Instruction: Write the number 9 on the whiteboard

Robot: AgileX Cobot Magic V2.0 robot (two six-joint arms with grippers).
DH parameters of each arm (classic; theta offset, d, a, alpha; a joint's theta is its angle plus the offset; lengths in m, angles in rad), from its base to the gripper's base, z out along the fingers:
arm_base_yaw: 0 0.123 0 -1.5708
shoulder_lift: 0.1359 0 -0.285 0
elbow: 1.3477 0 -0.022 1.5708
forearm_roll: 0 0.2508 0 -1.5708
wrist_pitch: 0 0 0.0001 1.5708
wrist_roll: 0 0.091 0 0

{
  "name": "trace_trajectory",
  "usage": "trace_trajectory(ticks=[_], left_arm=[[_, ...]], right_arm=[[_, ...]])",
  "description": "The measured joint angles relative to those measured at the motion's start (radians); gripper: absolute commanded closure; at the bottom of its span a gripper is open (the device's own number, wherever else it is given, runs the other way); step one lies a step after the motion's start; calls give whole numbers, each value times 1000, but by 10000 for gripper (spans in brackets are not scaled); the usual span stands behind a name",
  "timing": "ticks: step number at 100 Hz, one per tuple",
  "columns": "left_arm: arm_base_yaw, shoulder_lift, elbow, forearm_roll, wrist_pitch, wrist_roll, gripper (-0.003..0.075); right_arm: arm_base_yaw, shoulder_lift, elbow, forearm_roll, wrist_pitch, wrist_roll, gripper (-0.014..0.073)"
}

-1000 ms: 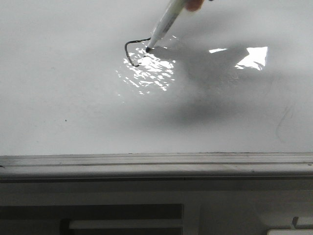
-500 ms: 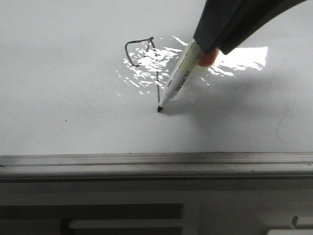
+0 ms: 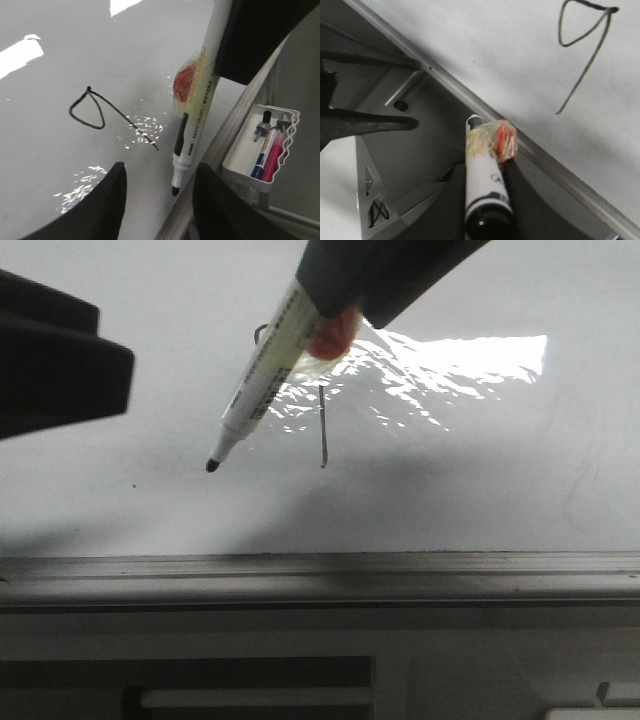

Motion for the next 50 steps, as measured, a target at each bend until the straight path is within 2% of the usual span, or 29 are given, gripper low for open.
trace_trajectory(ticks=[28, 50], left_arm=[[-7, 165, 0, 18, -171, 0, 426], [-7, 183, 0, 19, -191, 0, 426]], right_arm=[[23, 0, 0, 20, -3, 24, 644], [27, 0, 0, 42, -3, 26, 644]])
